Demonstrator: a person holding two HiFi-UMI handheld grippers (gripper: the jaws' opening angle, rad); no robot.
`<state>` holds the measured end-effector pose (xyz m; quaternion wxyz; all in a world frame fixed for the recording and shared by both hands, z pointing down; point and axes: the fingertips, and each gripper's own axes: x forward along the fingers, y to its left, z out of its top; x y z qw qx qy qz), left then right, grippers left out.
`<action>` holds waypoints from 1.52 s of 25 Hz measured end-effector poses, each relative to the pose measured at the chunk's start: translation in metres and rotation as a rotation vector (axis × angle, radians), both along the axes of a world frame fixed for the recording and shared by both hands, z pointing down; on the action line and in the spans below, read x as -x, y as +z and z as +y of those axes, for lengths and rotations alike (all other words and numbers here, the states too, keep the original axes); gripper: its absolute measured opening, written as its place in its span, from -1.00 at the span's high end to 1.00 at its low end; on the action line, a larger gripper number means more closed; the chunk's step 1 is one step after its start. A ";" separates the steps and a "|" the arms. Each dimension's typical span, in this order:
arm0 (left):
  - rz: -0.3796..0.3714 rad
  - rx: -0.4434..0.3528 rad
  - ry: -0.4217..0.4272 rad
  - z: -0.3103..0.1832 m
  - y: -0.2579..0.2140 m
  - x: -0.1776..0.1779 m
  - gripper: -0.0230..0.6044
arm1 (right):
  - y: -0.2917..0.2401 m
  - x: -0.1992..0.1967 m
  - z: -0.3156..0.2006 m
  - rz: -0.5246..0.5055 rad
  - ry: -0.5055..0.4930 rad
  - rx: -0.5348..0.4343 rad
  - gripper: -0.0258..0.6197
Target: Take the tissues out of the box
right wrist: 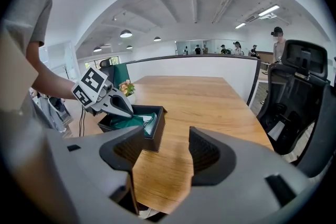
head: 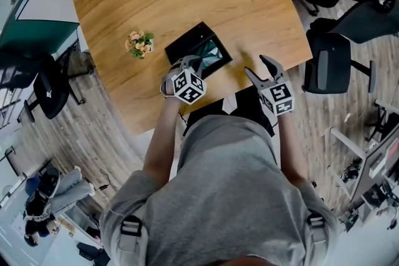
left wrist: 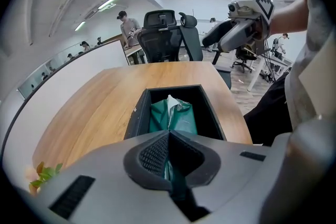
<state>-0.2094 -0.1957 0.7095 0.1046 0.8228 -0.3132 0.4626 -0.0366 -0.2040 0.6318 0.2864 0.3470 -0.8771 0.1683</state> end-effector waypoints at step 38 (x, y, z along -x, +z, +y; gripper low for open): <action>0.045 -0.120 -0.052 -0.001 -0.077 -0.006 0.87 | -0.030 0.031 -0.025 -0.023 -0.117 -0.106 0.07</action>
